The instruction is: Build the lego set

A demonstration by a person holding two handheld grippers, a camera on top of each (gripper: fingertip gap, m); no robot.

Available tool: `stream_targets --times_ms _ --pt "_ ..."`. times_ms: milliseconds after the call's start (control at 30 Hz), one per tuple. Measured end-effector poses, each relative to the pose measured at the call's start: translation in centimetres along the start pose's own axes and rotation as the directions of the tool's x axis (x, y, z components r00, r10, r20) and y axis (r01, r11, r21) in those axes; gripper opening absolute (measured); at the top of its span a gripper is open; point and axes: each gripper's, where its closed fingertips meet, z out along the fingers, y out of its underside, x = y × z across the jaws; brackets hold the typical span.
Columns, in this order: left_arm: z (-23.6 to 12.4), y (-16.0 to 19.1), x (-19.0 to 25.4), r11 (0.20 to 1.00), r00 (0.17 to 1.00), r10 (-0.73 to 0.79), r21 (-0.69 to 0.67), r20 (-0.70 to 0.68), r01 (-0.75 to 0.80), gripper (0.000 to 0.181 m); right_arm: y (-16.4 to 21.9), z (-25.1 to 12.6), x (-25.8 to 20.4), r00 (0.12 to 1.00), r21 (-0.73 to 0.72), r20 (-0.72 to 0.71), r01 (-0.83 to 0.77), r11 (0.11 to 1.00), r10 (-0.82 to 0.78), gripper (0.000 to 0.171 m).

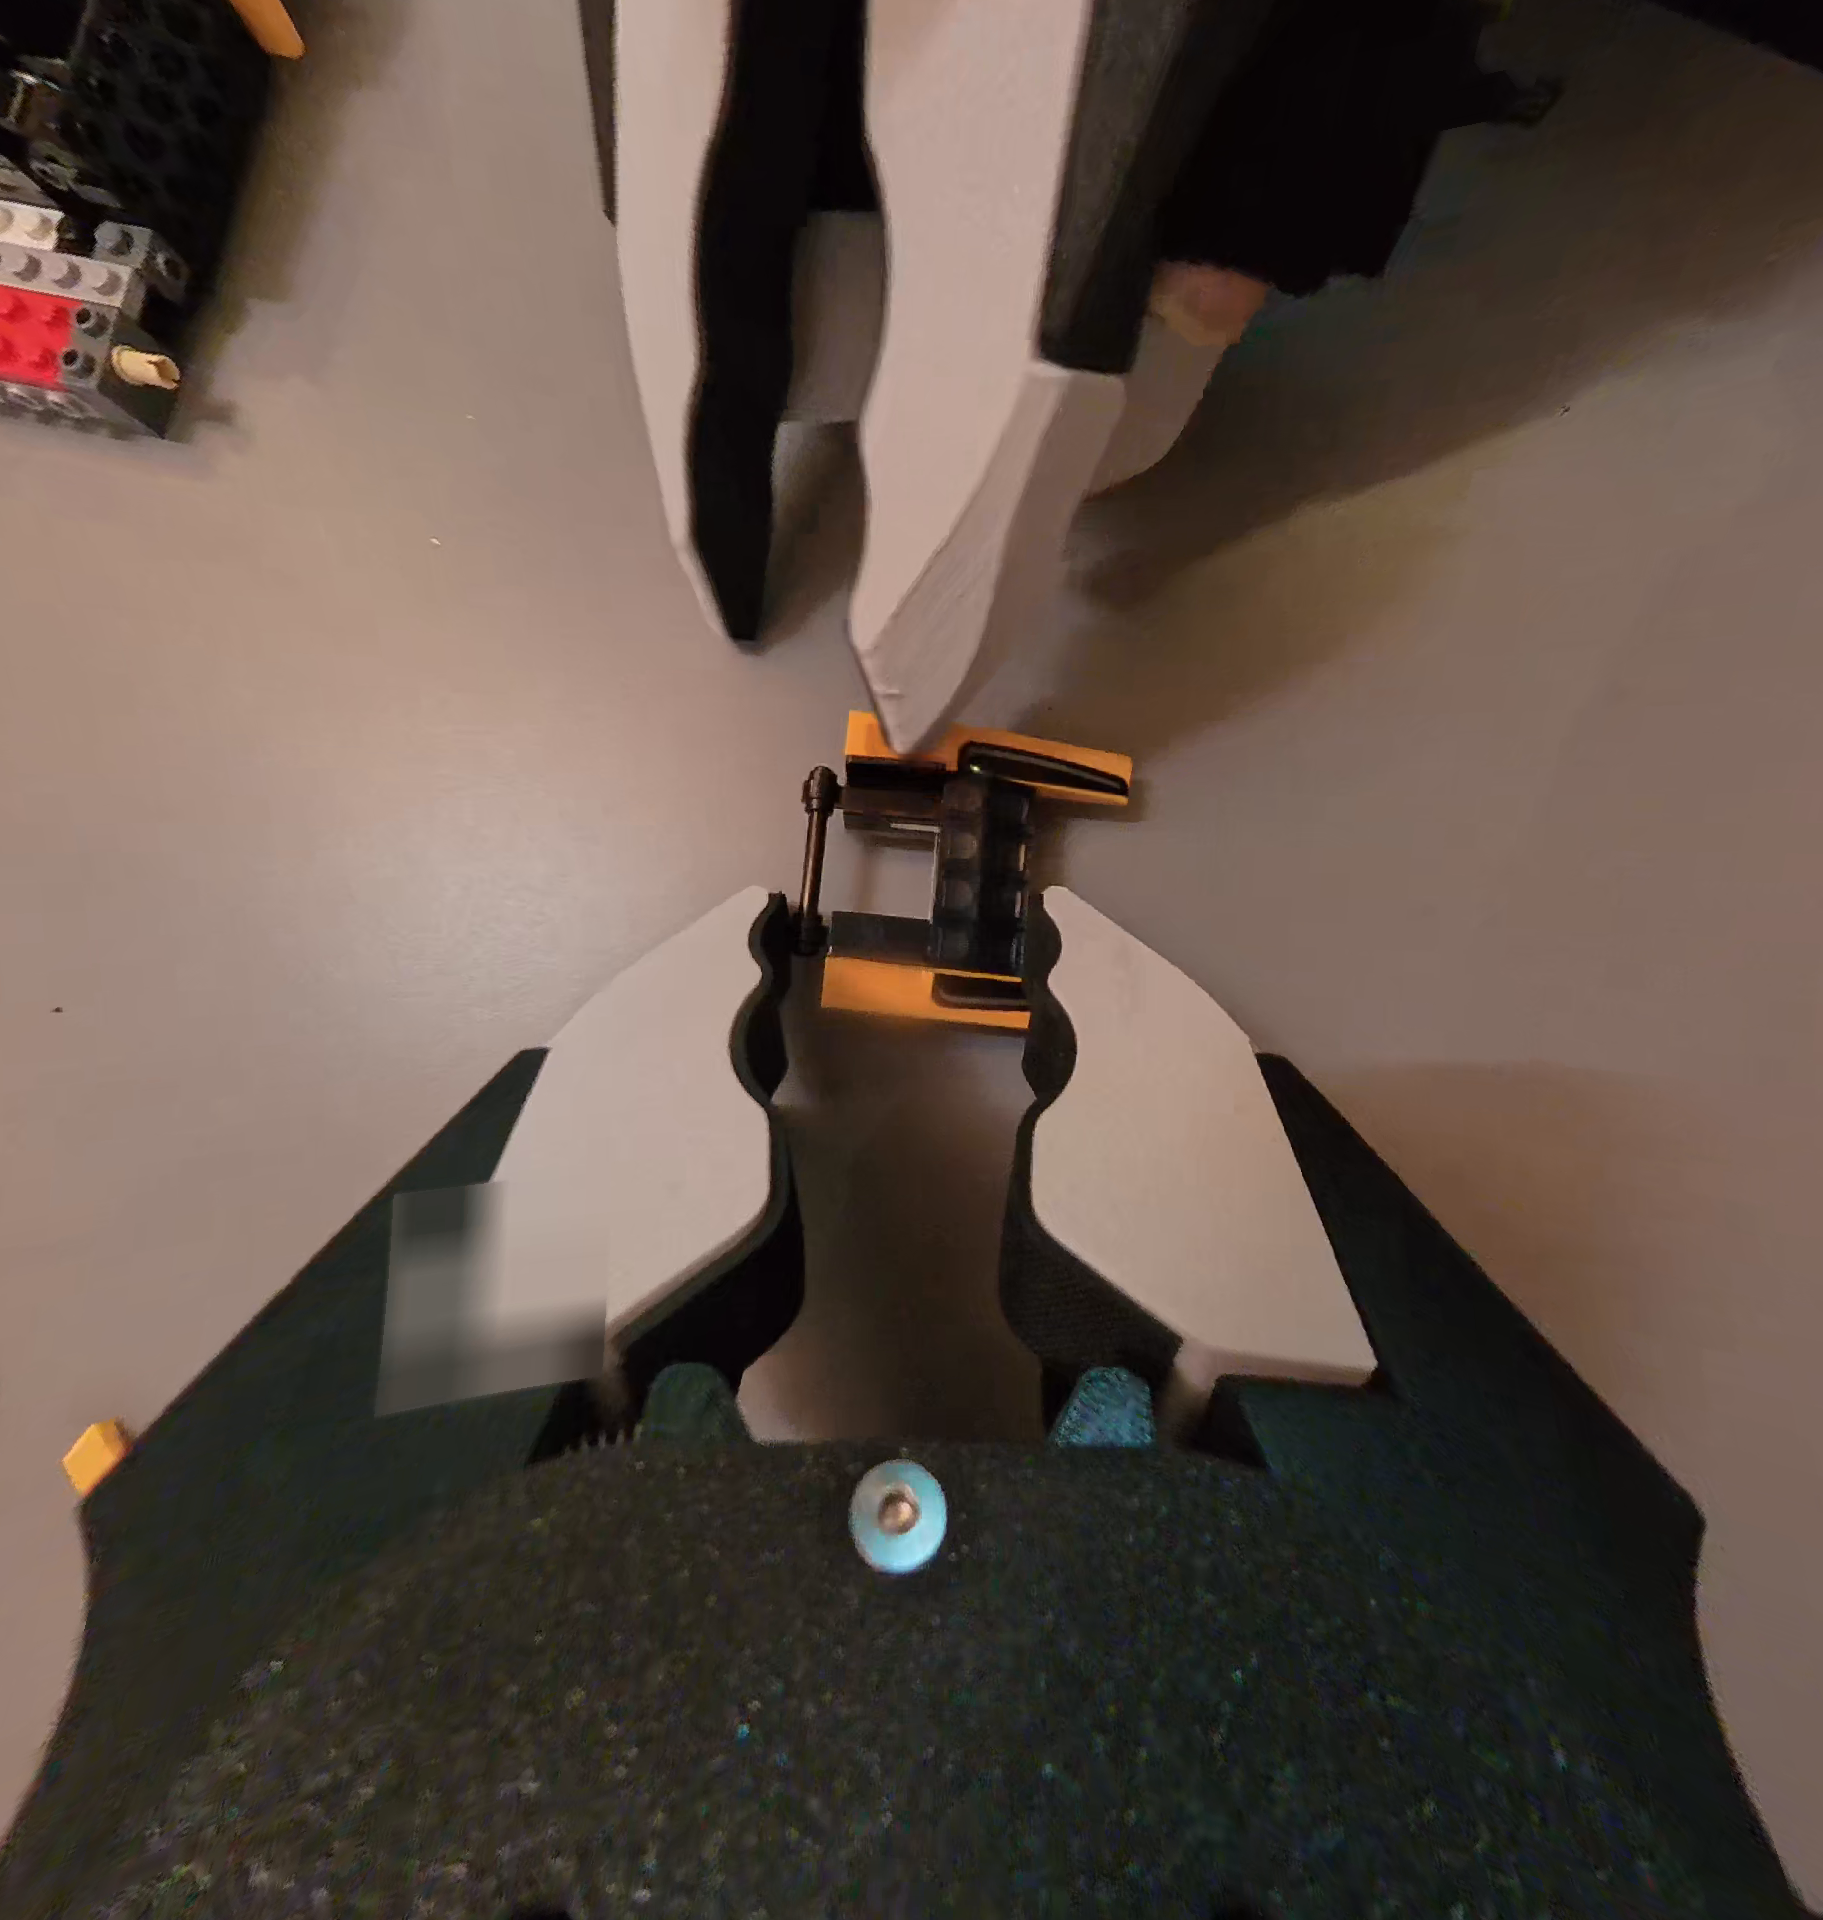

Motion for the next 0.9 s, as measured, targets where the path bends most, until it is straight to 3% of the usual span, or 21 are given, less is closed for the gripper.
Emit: stream_targets --times_ms 167,233,400,633,900 --pt "0.0 0.0 0.1 1.0 1.0 0.015 0.0 0.009 -0.015 0.043 -0.7 0.0 0.7 0.999 0.005 -0.035 0.027 1.0 -0.027 0.043" --pt "0.1 -0.2 0.5 0.999 0.999 0.037 0.003 0.0 -0.037 0.043 -0.9 0.1 2.1 0.994 0.008 -0.104 0.032 0.999 -0.031 0.034" --pt "0.2 -0.2 0.6 1.0 1.0 0.016 0.003 -0.004 -0.016 0.043 -1.9 -1.0 0.8 0.998 0.084 -0.053 0.023 0.996 -0.019 0.036" --pt "0.2 -0.2 0.2 1.0 1.0 -0.028 0.005 0.003 0.028 0.043 1.3 -0.9 -1.1 0.994 0.042 -0.093 0.054 0.998 -0.05 0.041" --pt "0.2 -0.2 0.1 1.0 0.999 -0.017 -0.006 0.028 0.017 0.043 1.0 -0.4 -0.6 0.995 0.065 -0.1 0.024 0.998 -0.017 0.042"
